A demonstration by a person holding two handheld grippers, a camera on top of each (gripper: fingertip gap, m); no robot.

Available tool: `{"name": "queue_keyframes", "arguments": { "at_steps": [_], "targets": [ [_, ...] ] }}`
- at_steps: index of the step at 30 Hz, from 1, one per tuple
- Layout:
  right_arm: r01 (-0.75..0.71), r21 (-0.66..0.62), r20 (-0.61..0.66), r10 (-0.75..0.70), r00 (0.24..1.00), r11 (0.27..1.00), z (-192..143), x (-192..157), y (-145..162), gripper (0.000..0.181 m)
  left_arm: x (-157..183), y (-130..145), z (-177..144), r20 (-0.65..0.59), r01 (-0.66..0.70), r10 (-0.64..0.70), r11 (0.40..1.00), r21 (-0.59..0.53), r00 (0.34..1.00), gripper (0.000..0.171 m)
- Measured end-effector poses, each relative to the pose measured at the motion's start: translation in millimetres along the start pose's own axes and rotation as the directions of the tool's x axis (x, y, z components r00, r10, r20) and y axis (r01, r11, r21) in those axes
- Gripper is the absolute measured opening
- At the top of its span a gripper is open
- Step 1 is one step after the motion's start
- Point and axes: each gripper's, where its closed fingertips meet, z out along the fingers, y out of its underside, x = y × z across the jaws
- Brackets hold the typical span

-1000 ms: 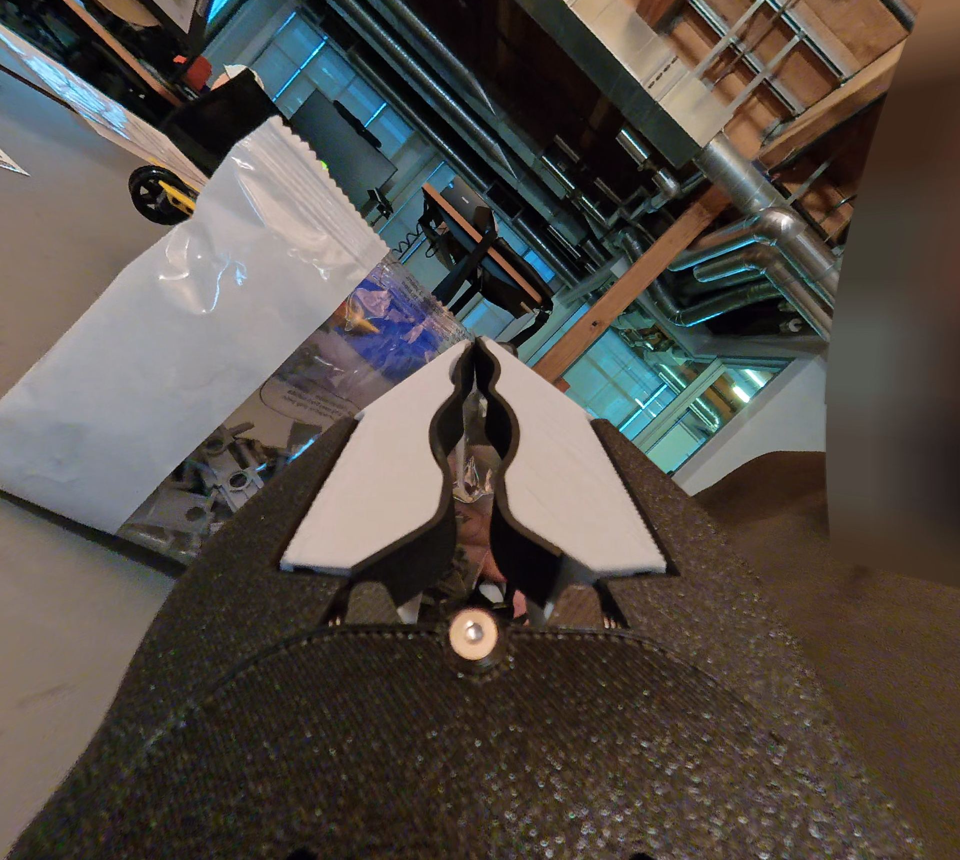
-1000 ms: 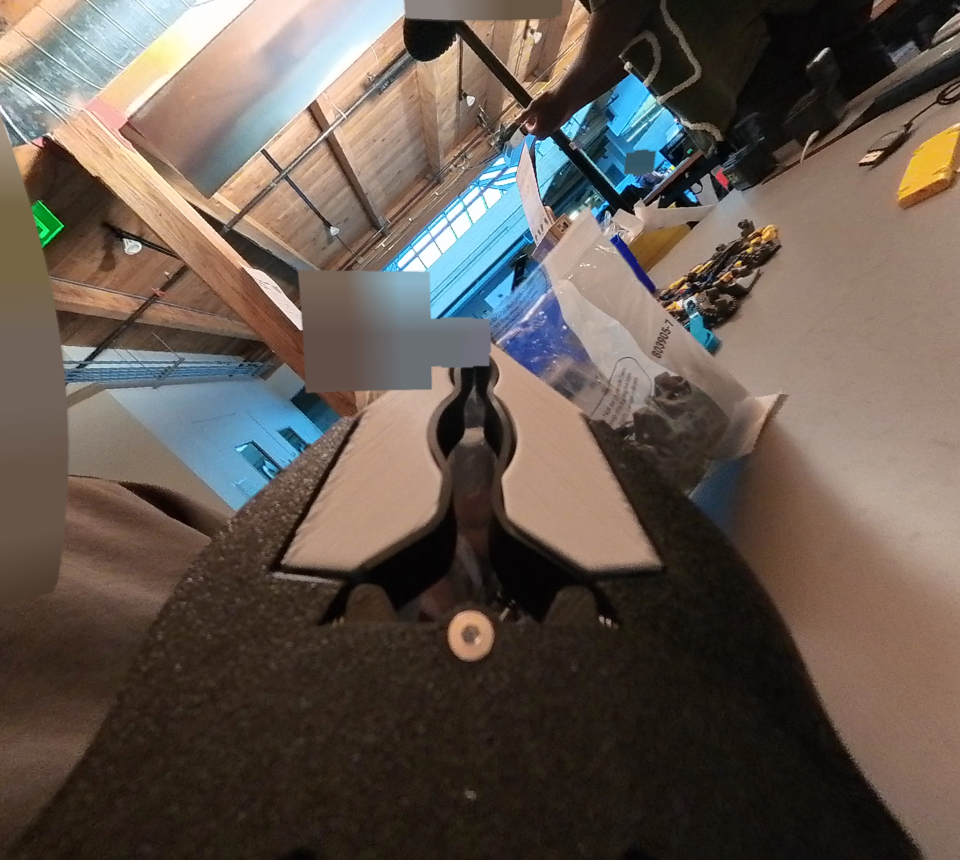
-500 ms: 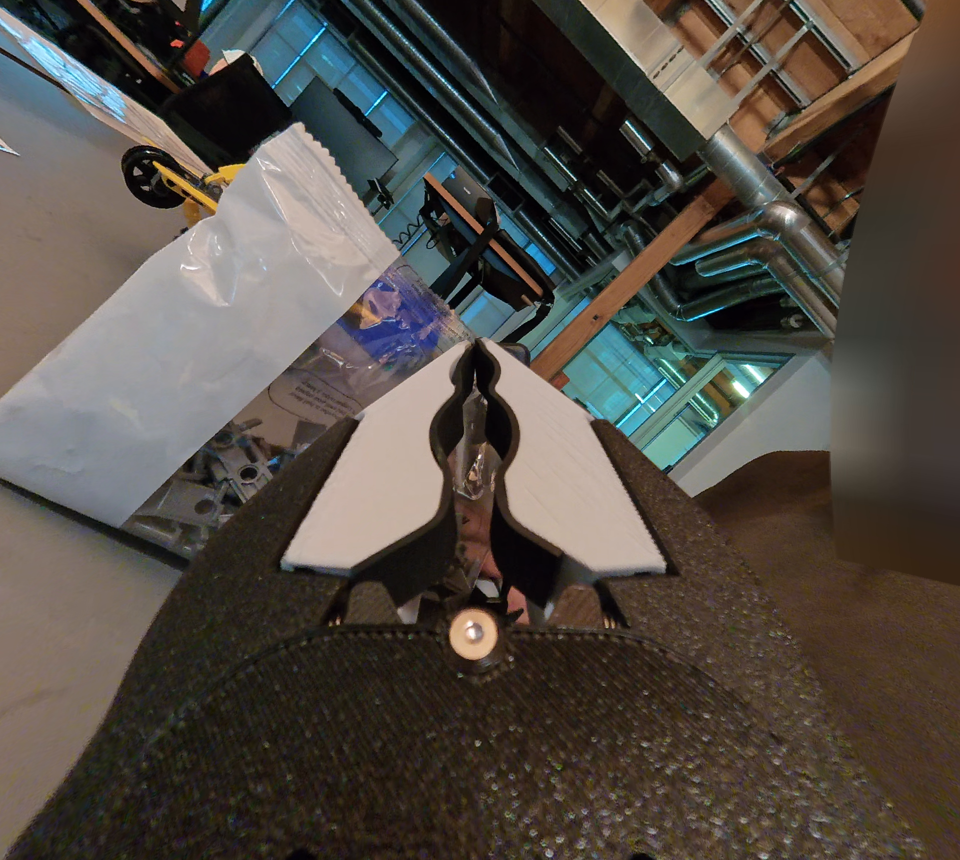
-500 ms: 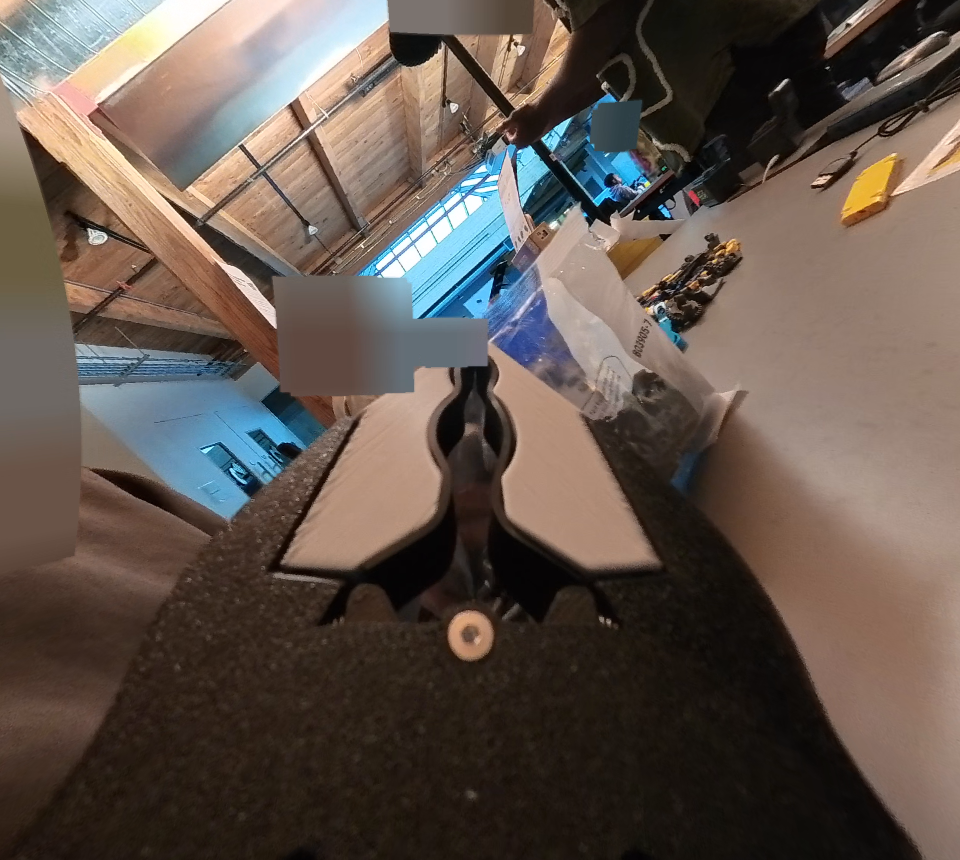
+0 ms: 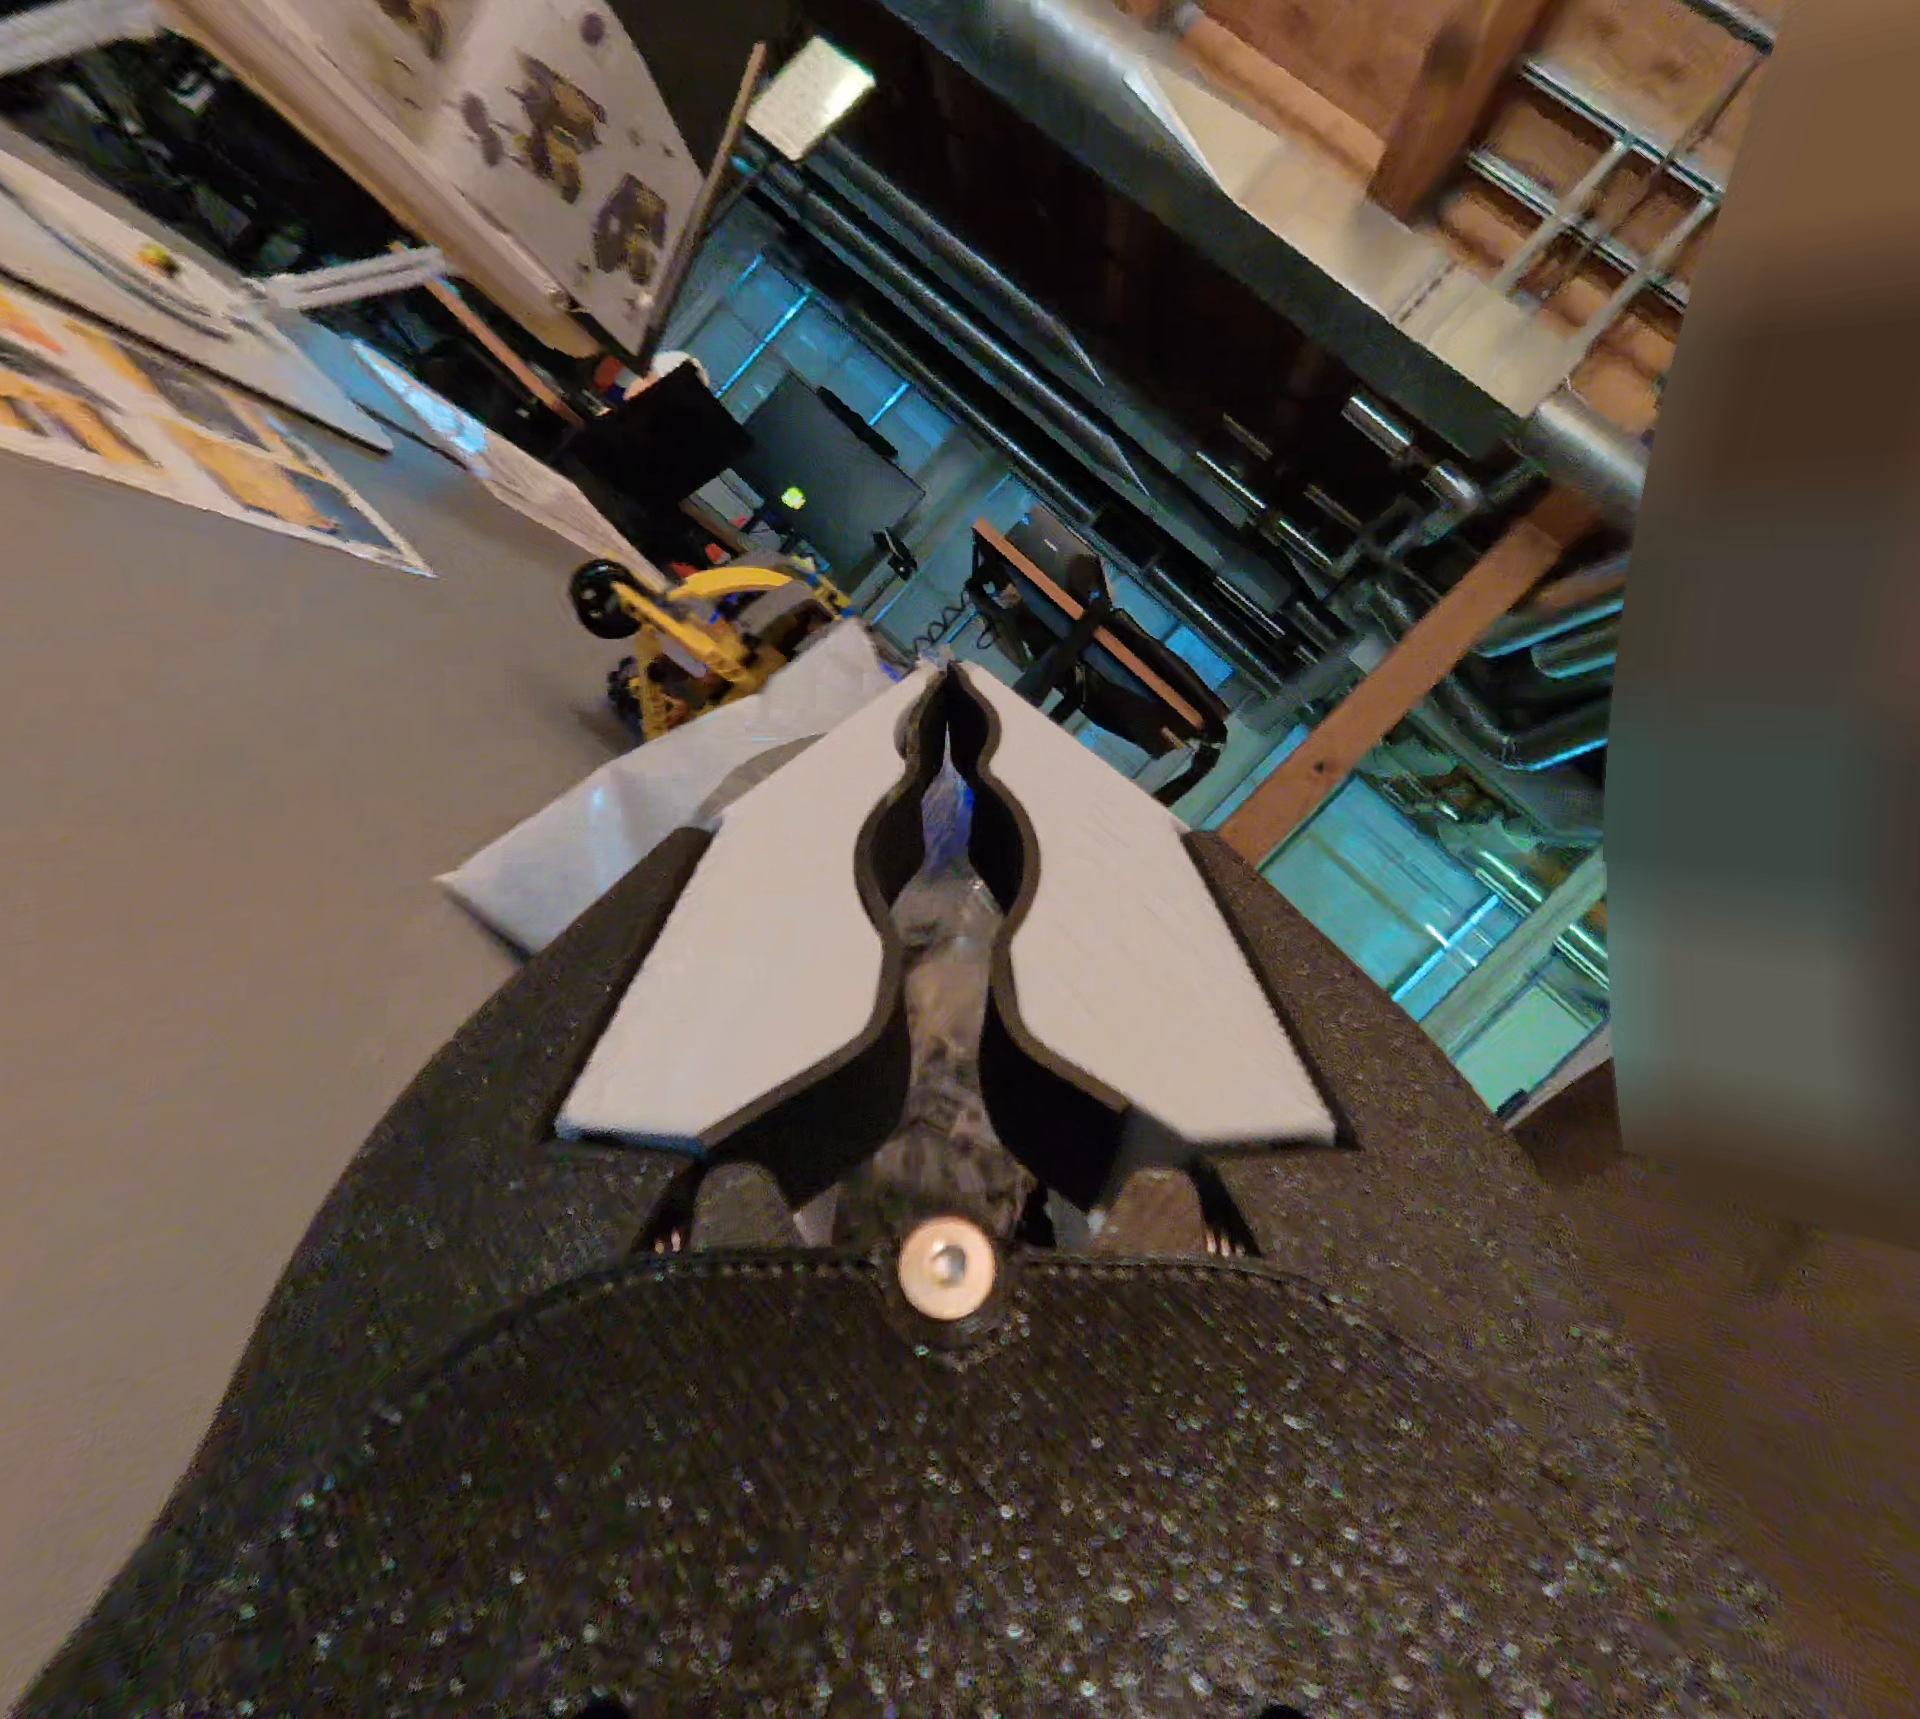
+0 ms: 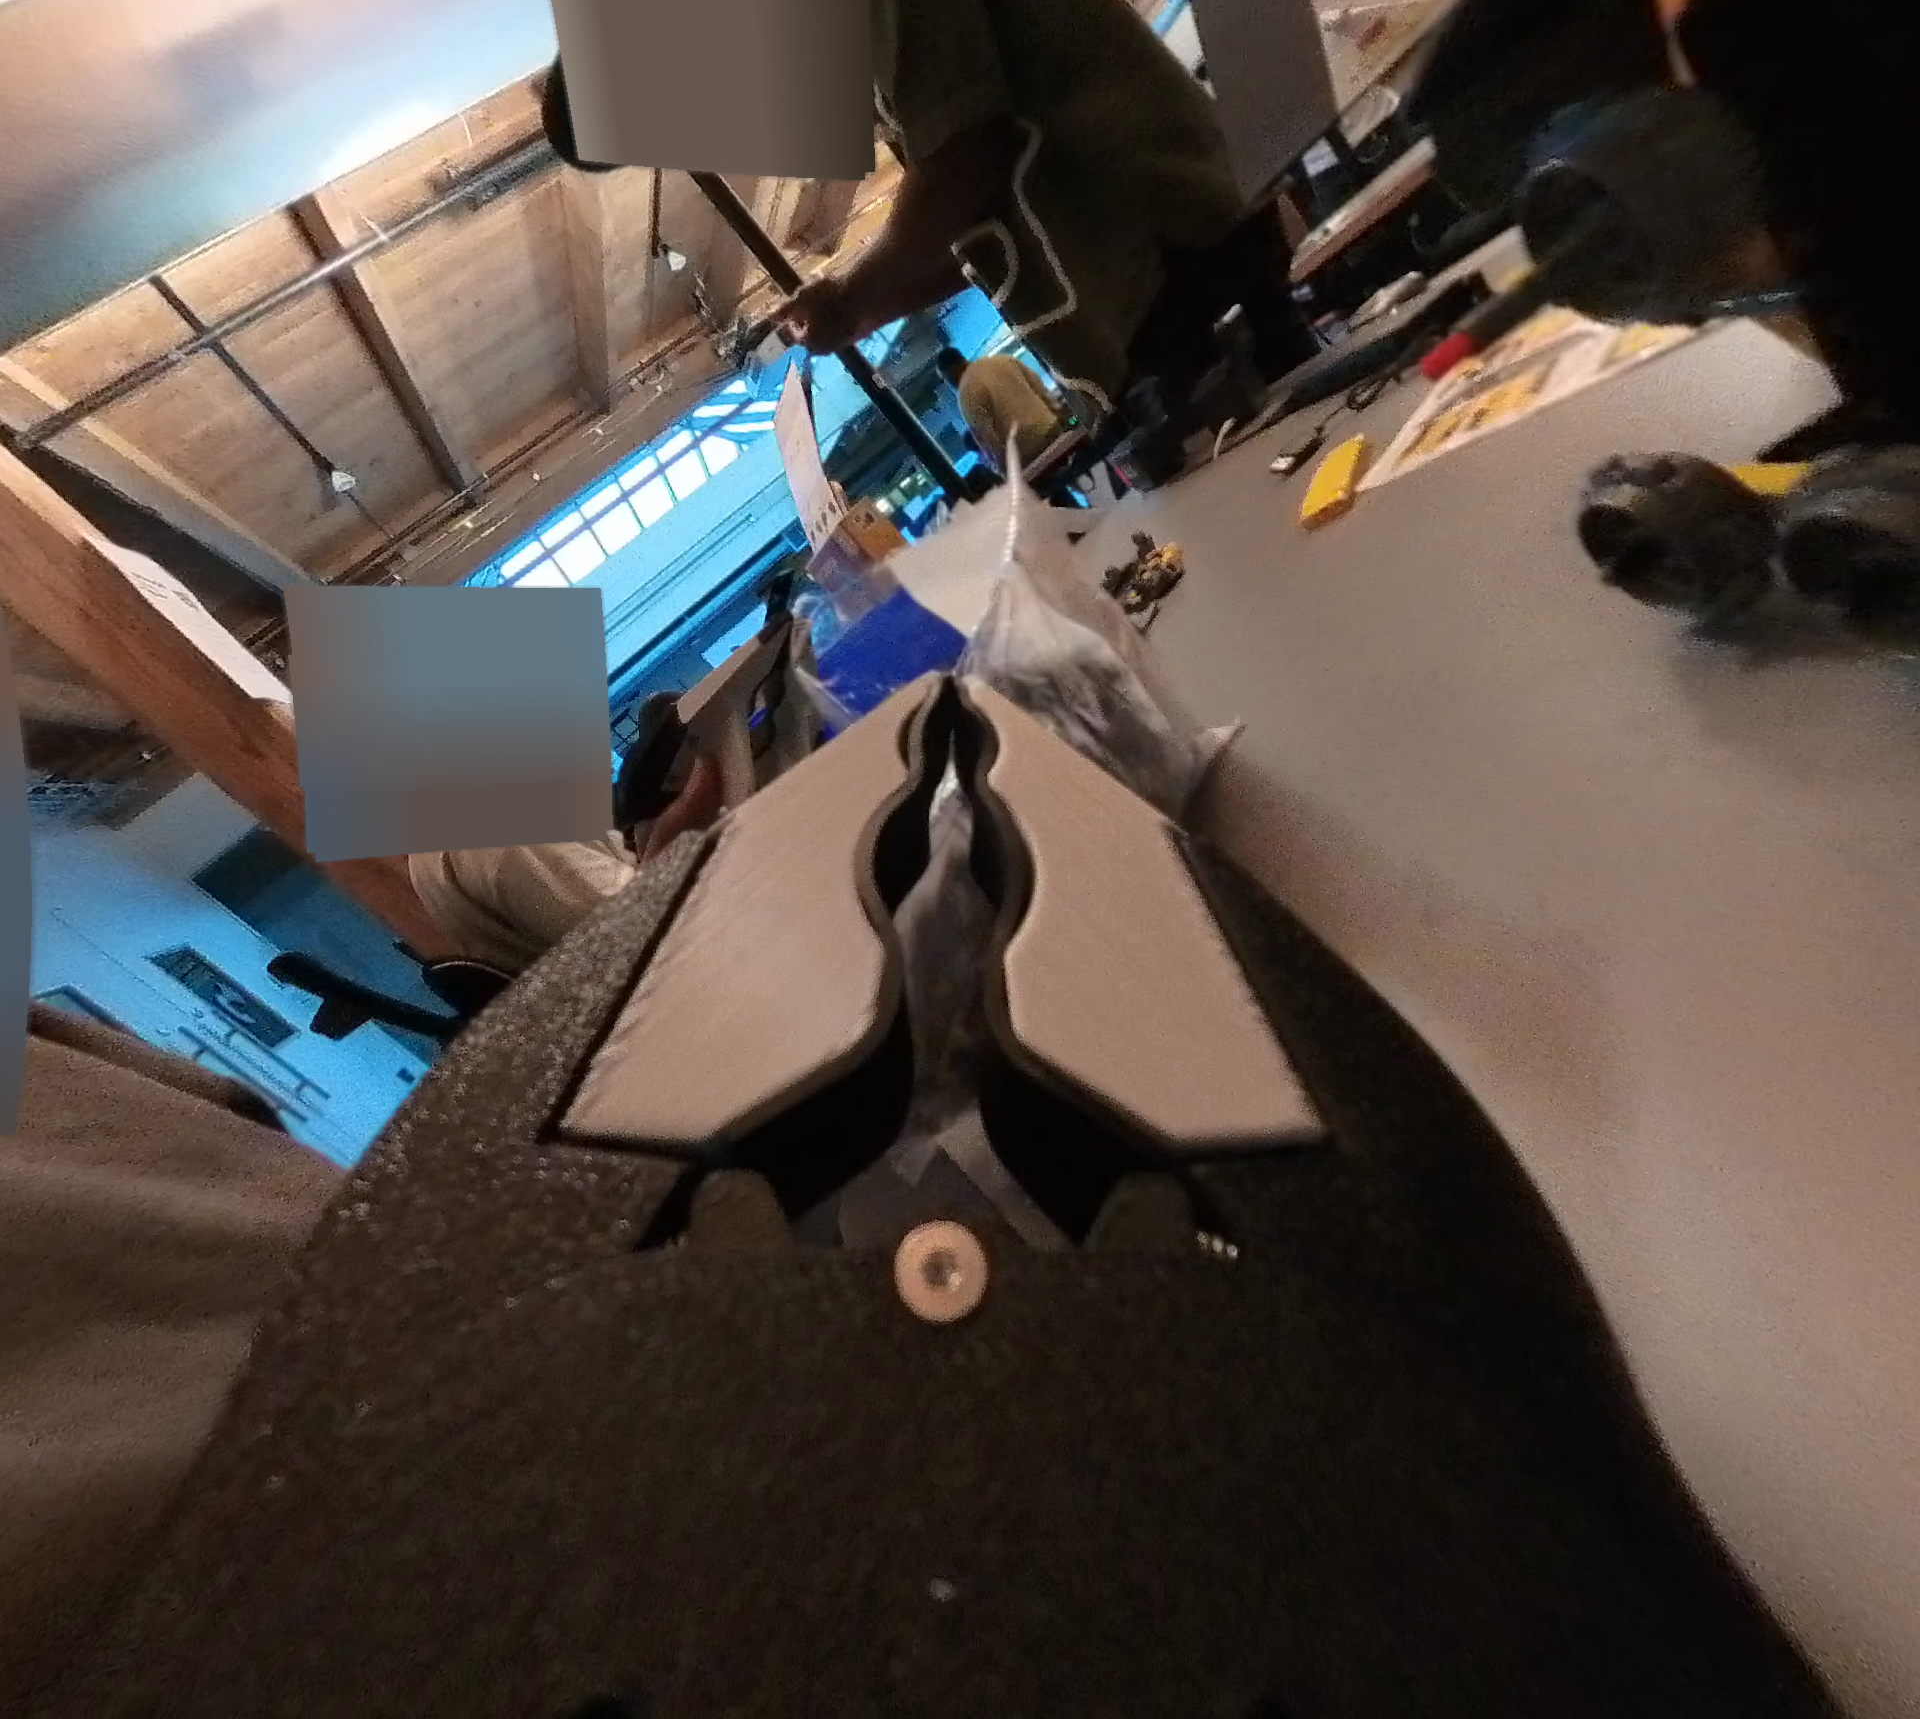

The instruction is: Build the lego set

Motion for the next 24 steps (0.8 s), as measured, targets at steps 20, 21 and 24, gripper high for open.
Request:
{"name": "queue_keyframes", "arguments": {
  "at_steps": [20, 21, 24],
  "targets": [
    [0.058, -0.193, -0.108, -0.080, 0.991, 0.980, 51.0, 23.0, -3.2, 0.000, -47.3, -16.8, 24.5, 0.109, -0.013, 0.014, 1.000, -0.012, 0.994, 0.000],
    [0.077, -0.206, -0.108, -0.101, 0.989, 0.976, 53.6, 22.6, -3.9, 0.000, -47.7, -17.6, 24.9, 0.115, -0.025, 0.027, 1.000, -0.018, 0.993, 0.000],
    [0.120, -0.249, -0.098, -0.148, 0.984, 0.961, 62.0, 21.2, -2.5, 0.002, -48.9, -22.7, 23.2, 0.134, -0.056, 0.059, 0.998, -0.024, 0.989, 0.000]
  ]
}}
